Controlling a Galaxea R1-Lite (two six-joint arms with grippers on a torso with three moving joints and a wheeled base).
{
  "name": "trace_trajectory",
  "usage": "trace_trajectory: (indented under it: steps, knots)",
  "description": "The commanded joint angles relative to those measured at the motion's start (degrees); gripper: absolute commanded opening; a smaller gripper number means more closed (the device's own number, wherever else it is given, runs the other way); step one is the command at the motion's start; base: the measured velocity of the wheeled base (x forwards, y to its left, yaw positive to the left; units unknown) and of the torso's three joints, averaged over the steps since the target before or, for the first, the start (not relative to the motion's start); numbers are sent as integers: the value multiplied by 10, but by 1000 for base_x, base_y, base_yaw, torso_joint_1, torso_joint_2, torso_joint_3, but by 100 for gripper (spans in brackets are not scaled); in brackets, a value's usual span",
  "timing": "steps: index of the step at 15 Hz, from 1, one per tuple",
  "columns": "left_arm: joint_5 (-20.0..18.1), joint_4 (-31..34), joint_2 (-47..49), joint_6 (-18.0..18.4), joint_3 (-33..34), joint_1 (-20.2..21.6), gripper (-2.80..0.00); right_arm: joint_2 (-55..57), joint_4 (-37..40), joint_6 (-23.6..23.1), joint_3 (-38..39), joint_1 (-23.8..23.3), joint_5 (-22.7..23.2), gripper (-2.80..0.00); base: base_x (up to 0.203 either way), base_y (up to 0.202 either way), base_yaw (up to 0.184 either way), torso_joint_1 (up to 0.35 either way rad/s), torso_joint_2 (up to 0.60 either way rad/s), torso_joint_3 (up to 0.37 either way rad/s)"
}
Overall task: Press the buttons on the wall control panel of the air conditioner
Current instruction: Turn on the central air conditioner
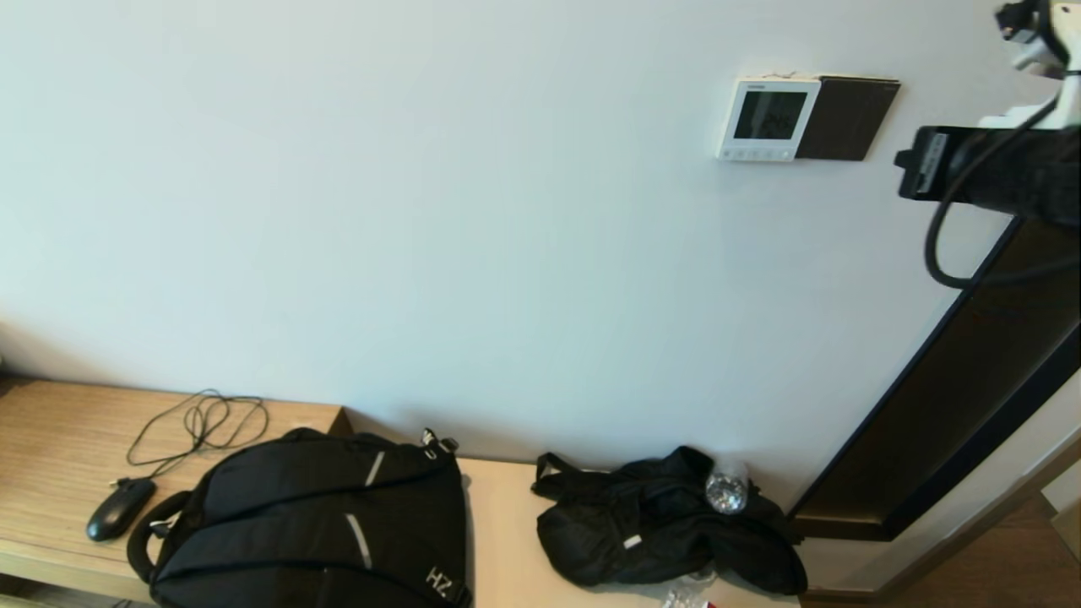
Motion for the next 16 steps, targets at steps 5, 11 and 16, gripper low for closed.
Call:
trace_trajectory:
  steps: [5, 11, 16]
  knots:
    - [0, 0, 0, 0, 0, 0, -280, 177, 2, -1, -144, 32, -43, -280, 0, 0, 0, 0, 0, 0]
    - [0, 0, 0, 0, 0, 0, -280, 197, -3, 1, -172, 28, -44, -280, 0, 0, 0, 0, 0, 0]
    - [0, 0, 0, 0, 0, 0, -280, 208, -3, 0, -200, 30, -50, -280, 0, 0, 0, 0, 0, 0]
